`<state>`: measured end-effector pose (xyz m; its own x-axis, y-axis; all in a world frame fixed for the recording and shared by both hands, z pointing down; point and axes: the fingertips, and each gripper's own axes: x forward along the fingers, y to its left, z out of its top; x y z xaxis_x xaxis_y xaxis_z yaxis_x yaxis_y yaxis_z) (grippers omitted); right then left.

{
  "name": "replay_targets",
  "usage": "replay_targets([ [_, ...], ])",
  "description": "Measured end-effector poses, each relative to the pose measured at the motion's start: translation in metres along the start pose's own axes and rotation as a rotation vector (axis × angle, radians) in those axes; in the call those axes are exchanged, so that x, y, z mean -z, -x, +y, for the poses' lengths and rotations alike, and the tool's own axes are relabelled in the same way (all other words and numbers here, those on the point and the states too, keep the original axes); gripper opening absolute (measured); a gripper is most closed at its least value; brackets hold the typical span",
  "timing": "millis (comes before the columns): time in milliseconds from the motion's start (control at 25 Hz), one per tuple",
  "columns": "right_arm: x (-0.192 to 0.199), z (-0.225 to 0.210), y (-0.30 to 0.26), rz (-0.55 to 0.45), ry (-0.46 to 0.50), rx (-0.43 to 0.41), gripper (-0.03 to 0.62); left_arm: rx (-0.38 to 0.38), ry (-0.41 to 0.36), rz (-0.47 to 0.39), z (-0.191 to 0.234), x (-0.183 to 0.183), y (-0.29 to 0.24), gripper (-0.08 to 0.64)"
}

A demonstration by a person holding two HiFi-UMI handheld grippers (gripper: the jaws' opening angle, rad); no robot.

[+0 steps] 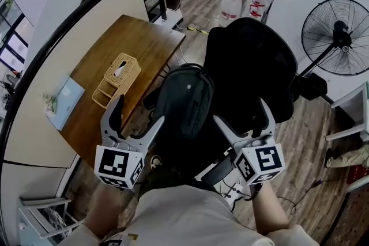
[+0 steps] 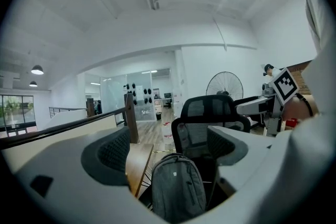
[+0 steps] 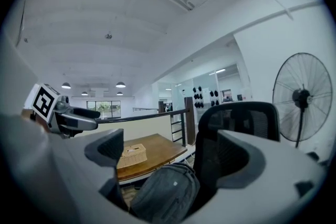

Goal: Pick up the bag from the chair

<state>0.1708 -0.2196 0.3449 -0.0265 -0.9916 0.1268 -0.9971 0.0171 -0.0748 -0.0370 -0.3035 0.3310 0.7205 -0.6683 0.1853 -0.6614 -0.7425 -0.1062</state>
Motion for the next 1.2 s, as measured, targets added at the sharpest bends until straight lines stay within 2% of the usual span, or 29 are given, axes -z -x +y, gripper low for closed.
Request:
replay_targets([
  [240, 0.001, -0.007, -0.008, 0.018, -0.017, 0.059, 0.555, 0.068, -0.003, 0.002, 0.004, -0.002, -0.022, 0.45],
  [920, -0.002, 0.021, -0.042, 0.005, -0.061, 0.303, 0.549, 0.297, -0.055, -0.016, 0.067, -0.009, -0.071, 0.449],
  [1200, 0.012, 0.036, -0.051, 0.027, -0.099, 0.347, 0.546, 0.348, -0.052, -0.003, 0.082, 0.003, -0.081, 0.45],
])
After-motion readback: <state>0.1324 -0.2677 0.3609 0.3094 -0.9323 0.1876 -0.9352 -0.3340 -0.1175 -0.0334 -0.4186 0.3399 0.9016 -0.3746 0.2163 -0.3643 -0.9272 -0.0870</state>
